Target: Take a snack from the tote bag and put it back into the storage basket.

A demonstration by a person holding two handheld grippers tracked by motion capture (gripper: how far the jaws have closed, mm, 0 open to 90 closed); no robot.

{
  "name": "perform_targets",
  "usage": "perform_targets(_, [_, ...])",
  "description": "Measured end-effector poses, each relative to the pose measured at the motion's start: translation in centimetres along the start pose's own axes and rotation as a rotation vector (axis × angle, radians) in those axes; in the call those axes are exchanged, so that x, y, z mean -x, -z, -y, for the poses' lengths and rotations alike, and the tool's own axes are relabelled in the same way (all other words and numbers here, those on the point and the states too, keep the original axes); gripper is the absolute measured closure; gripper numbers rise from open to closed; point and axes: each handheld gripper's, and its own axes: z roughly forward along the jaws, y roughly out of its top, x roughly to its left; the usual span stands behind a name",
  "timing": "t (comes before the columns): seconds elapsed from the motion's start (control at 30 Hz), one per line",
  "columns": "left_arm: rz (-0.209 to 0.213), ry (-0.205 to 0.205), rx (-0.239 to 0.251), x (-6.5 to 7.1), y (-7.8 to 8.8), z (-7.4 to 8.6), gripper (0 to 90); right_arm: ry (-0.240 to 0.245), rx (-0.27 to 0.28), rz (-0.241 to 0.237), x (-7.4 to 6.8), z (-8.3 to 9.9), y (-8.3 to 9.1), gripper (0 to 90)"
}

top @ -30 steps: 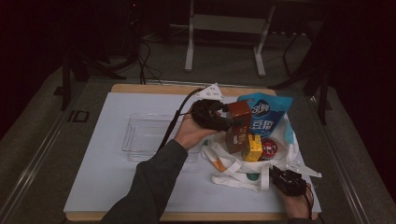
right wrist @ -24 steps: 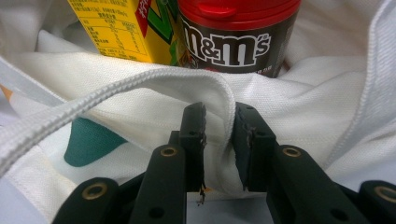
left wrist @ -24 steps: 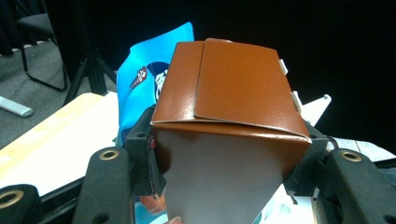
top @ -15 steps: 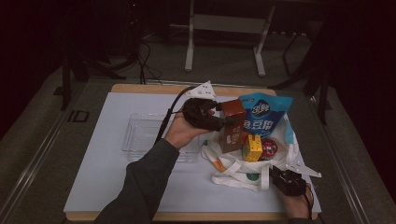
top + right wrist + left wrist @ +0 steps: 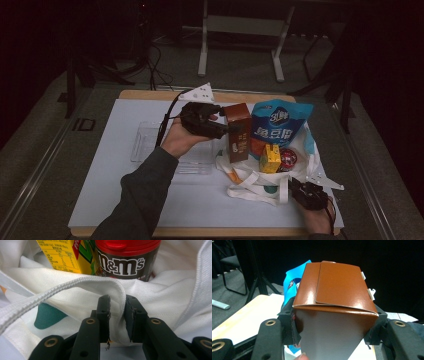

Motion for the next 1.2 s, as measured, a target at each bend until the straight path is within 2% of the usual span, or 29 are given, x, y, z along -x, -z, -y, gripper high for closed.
perform_targets(0.23, [0.004,0.022,0.011,-0.8,1.3,0.6,42.8,0.000,0.000,0.000,0.0,0.0,0.0,74.7])
perform_targets(0.4, [-0.003,0.017,0.001,-1.2,1.9,1.1,42.9,-0.001,0.001,-0.001,0.0,0.0,0.0,74.7])
perform_targets(0.53, [-0.023,0.006,-0.024,-1.4,2.6,1.4,42.8,-0.002,0.003,-0.002,0.0,0.0,0.0,74.7])
perform_targets(0.67, [-0.032,0.010,-0.018,-1.8,3.4,1.7,42.9,-0.002,0.003,-0.001,0.0,0.0,0.0,74.8])
perform_targets(1.2, [-0.092,-0.002,-0.061,-3.0,5.6,3.5,42.8,-0.005,0.003,-0.003,0.1,0.1,0.0,74.7])
